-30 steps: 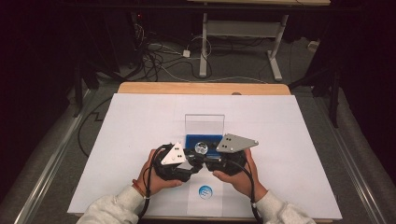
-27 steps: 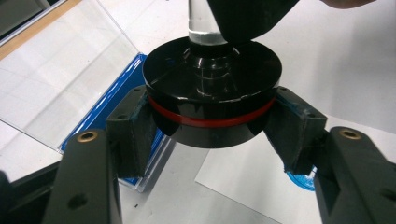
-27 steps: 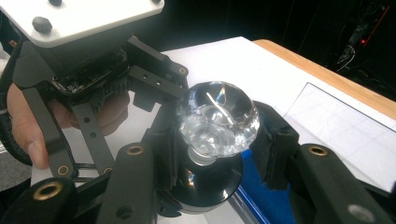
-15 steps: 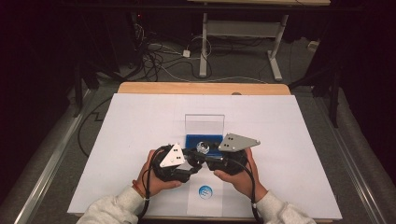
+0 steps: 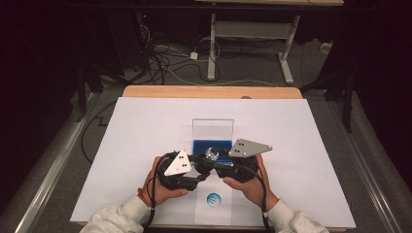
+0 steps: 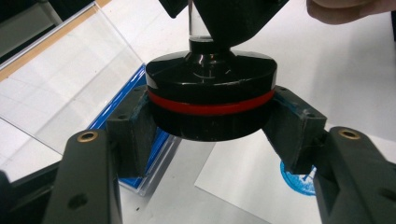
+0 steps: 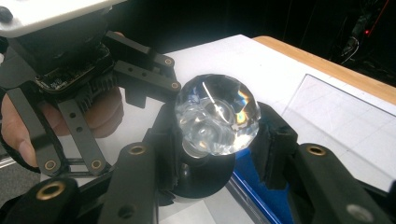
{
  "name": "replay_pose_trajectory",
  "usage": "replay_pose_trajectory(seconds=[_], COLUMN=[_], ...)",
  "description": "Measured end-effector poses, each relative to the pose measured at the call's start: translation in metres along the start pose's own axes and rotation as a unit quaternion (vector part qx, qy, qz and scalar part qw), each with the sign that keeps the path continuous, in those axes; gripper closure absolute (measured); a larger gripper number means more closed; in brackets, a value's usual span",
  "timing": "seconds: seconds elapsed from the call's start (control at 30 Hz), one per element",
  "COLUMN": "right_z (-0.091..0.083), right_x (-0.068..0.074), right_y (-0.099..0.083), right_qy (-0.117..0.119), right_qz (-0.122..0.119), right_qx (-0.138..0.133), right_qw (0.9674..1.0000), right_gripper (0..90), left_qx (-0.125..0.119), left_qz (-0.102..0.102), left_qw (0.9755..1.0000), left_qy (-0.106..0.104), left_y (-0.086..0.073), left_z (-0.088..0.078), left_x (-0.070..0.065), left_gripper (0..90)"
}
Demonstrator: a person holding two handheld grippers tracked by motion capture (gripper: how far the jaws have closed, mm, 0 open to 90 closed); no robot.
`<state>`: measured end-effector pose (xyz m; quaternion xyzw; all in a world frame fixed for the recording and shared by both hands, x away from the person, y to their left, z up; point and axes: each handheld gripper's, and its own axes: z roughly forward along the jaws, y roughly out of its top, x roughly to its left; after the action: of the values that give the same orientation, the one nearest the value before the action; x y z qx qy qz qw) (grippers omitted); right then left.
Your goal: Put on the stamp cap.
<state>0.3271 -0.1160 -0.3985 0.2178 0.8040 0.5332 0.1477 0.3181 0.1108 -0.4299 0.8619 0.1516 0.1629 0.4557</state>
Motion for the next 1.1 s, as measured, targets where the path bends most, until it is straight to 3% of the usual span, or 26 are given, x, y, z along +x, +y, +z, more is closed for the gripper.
replay_pose_trajectory(seconds=[0.3,0.53,0.73,0.8,0.87,0.9,0.97,1.1], right_z=[0.000,-0.002,-0.004,-0.004,-0.005,-0.005,-0.006,-0.008], right_x=[-0.001,0.000,0.002,0.001,0.002,0.002,0.002,0.001], right_y=[-0.001,0.001,0.002,0.003,0.003,0.003,0.004,0.005], right_qy=[0.001,-0.003,-0.005,-0.003,-0.006,-0.006,-0.006,-0.006], right_qz=[-0.002,-0.007,-0.011,-0.011,-0.015,-0.016,-0.015,-0.016], right_qx=[0.004,0.003,-0.001,-0.002,-0.003,-0.002,-0.005,-0.006], right_qw=[1.0000,1.0000,0.9999,0.9999,0.9999,0.9999,0.9999,0.9998], right_gripper=[57.9,57.9,57.9,57.9,57.9,57.9,57.9,57.9], left_qx=[0.008,-0.007,-0.007,-0.009,-0.004,-0.003,0.004,0.009], left_qz=[0.009,-0.016,-0.028,-0.032,-0.032,-0.035,-0.036,-0.032], left_qw=[0.9999,0.9997,0.9996,0.9994,0.9995,0.9994,0.9993,0.9994], left_qy=[0.004,-0.015,-0.004,-0.013,-0.002,-0.007,0.011,0.013], left_y=[-0.001,-0.003,-0.005,-0.005,-0.005,-0.005,-0.006,-0.008], left_z=[0.002,0.003,0.006,0.006,0.007,0.008,0.009,0.010], left_x=[0.000,0.002,0.002,0.003,0.002,0.002,0.003,0.003], left_gripper=[36.8,35.9,29.2,29.1,26.9,24.8,23.7,21.1])
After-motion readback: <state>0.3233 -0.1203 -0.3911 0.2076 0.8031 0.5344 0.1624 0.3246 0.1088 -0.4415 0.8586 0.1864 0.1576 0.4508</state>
